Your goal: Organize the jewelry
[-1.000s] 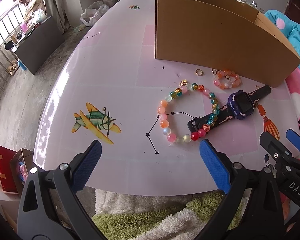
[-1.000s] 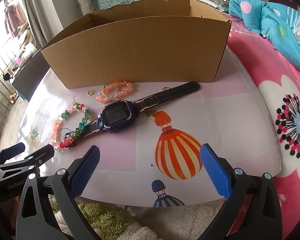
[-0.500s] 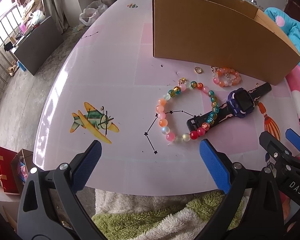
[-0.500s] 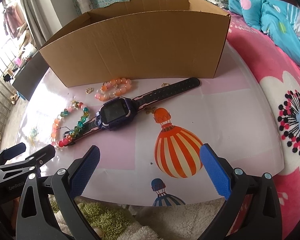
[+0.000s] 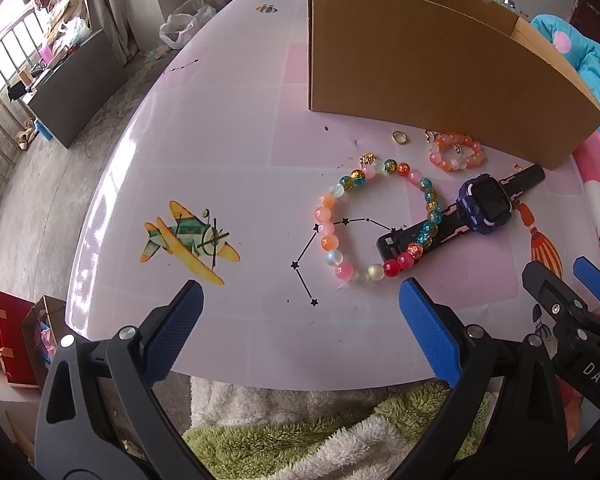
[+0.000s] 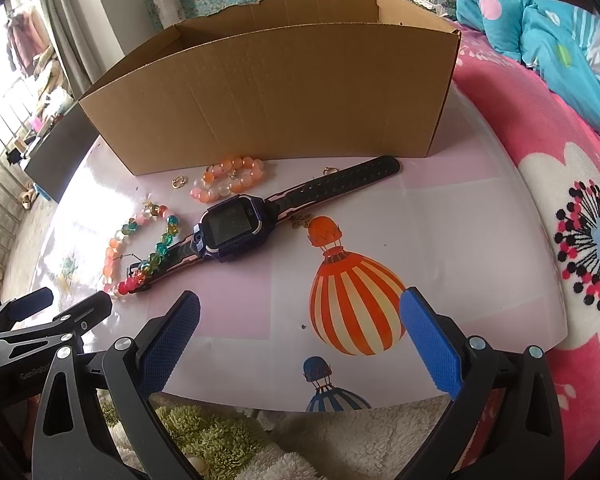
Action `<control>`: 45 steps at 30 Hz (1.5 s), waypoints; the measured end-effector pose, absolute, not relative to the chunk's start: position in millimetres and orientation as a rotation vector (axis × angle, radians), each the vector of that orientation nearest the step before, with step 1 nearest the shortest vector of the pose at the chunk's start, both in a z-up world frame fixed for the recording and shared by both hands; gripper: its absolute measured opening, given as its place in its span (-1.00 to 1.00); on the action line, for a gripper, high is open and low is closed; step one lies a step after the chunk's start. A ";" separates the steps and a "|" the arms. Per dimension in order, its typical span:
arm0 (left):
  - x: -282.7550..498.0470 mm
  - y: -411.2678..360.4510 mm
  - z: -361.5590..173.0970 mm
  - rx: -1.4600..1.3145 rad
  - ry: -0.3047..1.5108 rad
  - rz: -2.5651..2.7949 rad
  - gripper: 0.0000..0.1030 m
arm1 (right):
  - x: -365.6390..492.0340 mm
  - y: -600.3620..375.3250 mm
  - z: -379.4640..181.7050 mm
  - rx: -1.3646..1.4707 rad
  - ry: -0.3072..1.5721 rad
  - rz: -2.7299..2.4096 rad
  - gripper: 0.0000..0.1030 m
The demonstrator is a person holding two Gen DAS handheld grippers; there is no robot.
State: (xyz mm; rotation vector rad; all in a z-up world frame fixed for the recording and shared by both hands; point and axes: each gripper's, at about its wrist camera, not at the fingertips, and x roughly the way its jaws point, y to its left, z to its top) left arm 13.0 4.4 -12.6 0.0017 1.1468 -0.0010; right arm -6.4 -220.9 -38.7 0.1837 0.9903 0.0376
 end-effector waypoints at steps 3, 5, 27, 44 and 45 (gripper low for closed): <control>13.8 7.2 -13.9 -0.004 1.149 -0.001 0.84 | -7.9 -219.2 -39.6 0.181 0.994 0.037 0.89; 14.4 10.6 -13.4 -0.023 1.143 -0.008 0.84 | -7.7 -218.7 -38.8 0.181 0.993 0.046 0.89; 18.5 60.7 -6.8 -0.208 0.915 -0.316 0.84 | 29.7 -158.3 -8.3 0.130 0.950 0.363 0.18; 30.7 33.8 -13.2 -0.040 0.939 -0.398 -0.26 | 71.7 -130.5 -38.5 0.007 1.118 0.390 -0.61; 34.5 31.3 -16.5 -0.024 0.957 -0.393 -0.26 | 72.5 -130.1 -39.0 0.000 1.118 0.389 -0.62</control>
